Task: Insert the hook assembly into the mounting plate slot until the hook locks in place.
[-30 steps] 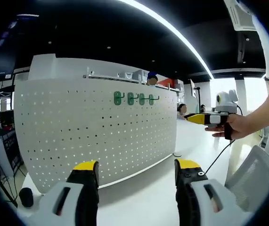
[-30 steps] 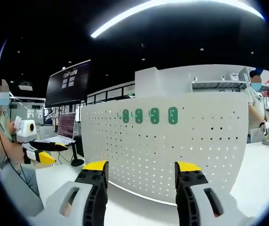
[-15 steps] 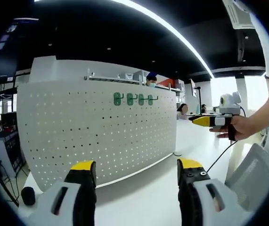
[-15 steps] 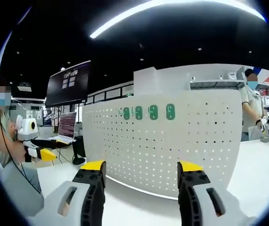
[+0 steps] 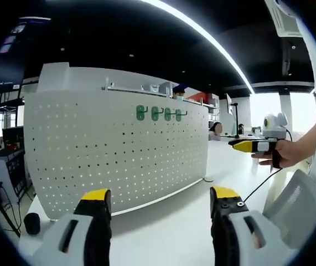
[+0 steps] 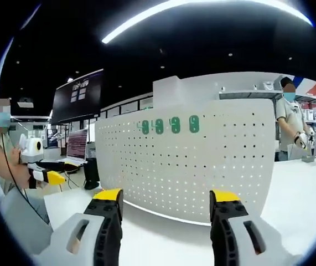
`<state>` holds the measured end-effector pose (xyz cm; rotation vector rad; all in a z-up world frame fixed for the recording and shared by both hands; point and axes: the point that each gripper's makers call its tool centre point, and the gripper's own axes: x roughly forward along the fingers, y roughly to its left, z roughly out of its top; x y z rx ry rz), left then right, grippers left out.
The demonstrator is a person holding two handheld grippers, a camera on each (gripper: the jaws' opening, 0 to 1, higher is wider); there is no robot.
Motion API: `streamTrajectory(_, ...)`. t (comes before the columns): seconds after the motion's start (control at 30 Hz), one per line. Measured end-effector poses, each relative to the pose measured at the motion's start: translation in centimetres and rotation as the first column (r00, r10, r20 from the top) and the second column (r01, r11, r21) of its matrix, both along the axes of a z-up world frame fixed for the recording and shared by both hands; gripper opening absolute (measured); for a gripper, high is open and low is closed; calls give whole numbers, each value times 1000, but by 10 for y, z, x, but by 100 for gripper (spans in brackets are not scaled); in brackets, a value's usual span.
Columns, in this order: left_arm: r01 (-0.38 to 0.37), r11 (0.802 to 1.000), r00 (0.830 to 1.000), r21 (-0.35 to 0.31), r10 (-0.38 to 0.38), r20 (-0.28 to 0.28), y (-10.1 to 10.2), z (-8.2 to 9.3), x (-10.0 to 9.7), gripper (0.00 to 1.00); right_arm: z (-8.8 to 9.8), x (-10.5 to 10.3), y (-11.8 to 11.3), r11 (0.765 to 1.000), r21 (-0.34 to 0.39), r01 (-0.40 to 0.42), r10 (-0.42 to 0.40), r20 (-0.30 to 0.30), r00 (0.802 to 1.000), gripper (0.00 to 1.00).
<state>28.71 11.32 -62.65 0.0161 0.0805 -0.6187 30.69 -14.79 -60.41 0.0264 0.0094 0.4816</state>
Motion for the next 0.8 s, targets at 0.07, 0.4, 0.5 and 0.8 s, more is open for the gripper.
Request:
streamTrajectory(0.07, 0, 1000, 1000, 1, 0, -2, 0, -1, -2, 76, -2, -2, -1, 1000, -1, 7, -7, -1, 1000, 63)
streamTrajectory(0.4, -16, 1000, 1000, -6, 16, -11, 6, -2, -7, 77, -9, -12, -9, 1000, 12, 23, -22, -11, 1000, 66)
streamTrajectory(0.5, -20, 1000, 1000, -8, 20, -9, 8, -1, -7, 78, -11, -16, -10, 1000, 9, 22, -21, -11, 1000, 66)
streamTrajectory(0.8, -33, 999, 999, -23, 32, -9, 15, 3, -10, 79, -11, -22, -15, 1000, 14, 28, -28, -8, 1000, 67)
